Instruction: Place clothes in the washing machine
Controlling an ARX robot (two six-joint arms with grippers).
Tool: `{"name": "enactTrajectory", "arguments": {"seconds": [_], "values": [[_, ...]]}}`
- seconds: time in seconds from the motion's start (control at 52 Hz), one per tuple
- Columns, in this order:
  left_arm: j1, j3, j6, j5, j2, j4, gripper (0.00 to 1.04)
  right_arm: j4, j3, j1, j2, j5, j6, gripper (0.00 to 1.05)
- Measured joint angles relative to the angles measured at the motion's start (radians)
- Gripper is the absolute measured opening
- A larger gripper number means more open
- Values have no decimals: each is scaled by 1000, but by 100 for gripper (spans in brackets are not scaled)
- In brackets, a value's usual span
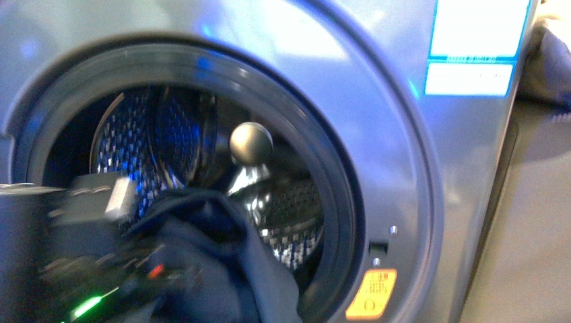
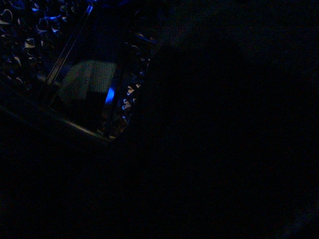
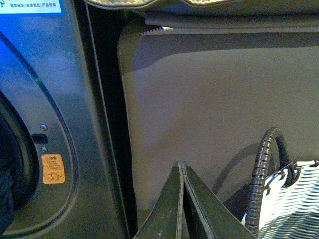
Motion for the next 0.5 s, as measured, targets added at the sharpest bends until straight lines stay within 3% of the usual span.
{"name": "enactTrajectory", "arguments": {"seconds": [0.423,0.5], "values": [[7,377,11,-85,204,-167,18,-41,-44,0,-94,0,0,2],[8,436,12,-109,227,-190,18,-157,-63,0,-194,0,0,2]]}}
